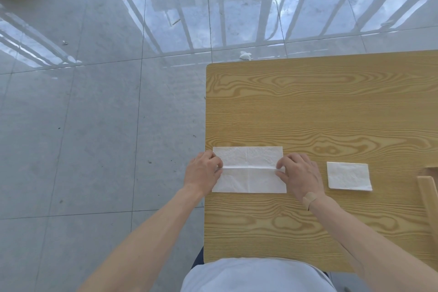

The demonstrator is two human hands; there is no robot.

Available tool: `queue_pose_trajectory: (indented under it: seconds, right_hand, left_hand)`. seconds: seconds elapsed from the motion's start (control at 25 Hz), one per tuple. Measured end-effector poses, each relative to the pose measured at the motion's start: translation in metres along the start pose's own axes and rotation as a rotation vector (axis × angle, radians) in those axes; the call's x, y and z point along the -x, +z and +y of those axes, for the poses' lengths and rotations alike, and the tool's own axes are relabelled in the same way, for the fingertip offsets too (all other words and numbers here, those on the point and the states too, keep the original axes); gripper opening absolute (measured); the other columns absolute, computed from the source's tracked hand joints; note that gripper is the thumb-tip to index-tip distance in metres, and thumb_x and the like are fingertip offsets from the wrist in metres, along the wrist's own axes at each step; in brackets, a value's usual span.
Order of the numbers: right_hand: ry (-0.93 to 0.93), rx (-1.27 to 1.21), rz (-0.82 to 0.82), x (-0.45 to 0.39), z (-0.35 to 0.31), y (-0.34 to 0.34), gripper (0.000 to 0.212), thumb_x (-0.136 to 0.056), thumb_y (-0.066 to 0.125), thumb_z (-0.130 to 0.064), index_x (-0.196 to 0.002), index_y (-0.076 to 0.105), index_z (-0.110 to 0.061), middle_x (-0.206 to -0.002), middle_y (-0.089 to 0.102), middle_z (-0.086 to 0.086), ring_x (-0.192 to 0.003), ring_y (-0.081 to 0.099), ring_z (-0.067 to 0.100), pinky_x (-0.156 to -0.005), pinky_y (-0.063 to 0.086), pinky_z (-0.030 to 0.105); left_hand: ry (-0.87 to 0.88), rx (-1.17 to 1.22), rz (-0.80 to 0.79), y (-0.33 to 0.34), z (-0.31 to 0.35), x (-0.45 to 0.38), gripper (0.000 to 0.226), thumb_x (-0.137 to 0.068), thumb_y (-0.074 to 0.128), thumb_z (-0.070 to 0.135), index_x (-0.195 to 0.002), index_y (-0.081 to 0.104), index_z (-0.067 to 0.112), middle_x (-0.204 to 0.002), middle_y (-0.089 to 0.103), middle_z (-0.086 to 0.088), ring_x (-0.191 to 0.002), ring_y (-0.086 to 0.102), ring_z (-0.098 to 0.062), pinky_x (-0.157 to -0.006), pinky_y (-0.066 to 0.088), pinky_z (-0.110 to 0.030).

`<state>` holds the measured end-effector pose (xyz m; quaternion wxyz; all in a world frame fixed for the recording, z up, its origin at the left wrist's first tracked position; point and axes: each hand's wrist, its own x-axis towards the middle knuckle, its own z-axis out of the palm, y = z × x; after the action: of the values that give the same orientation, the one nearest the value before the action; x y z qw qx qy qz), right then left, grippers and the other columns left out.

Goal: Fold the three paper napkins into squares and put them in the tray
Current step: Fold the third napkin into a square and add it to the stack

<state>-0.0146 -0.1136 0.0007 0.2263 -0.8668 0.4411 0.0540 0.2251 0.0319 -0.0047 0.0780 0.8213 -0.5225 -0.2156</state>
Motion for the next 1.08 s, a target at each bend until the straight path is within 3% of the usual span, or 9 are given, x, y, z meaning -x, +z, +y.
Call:
queue_pose_trajectory:
  seconds: [0.32, 0.64, 0.92, 1.08]
  right_hand:
    - [-0.021, 0.009, -0.026, -0.005, -0.004, -0.009, 0.006, -0.088, 0.065, -0.028, -0.085, 0.060, -0.027, -0.085, 0.062, -0.012, -0.094, 0.050, 0.018, -0.076, 0.033, 0.032]
    - [-0.153, -0.041, 0.287, 0.005, 0.002, -0.027, 0.015, -0.076, 0.077, -0.015, -0.080, 0.065, -0.021, -0.090, 0.066, -0.006, -0.093, 0.058, 0.025, -0.077, 0.044, 0.041]
    - [-0.223, 0.029, 0.224, 0.046, 0.013, 0.007, 0.017, -0.074, 0.080, -0.014, -0.081, 0.065, -0.021, -0.096, 0.067, -0.006, -0.096, 0.057, 0.021, -0.078, 0.038, 0.033]
    - [-0.176, 0.042, 0.153, 0.062, 0.014, 0.019, 0.020, -0.073, 0.081, -0.015, -0.083, 0.065, -0.021, -0.105, 0.066, -0.003, -0.102, 0.058, 0.023, -0.079, 0.043, 0.038]
  left_hand:
    - [0.017, 0.029, 0.022, -0.006, 0.000, -0.003, 0.006, -0.093, 0.060, 0.022, -0.092, 0.066, 0.021, -0.100, 0.060, 0.005, -0.097, 0.053, -0.017, -0.076, 0.042, -0.028]
    - [0.190, 0.066, 0.296, -0.030, 0.005, 0.002, 0.010, -0.081, 0.074, 0.010, -0.081, 0.066, 0.017, -0.088, 0.063, 0.005, -0.083, 0.056, -0.018, -0.065, 0.047, -0.029]
    - [0.277, 0.025, 0.202, 0.006, -0.003, 0.045, 0.019, -0.072, 0.079, 0.004, -0.079, 0.065, 0.016, -0.089, 0.065, 0.003, -0.083, 0.061, -0.021, -0.064, 0.049, -0.032]
    - [0.246, 0.011, 0.134, 0.019, -0.008, 0.057, 0.023, -0.069, 0.078, 0.003, -0.080, 0.064, 0.017, -0.090, 0.064, 0.004, -0.083, 0.060, -0.020, -0.065, 0.049, -0.032]
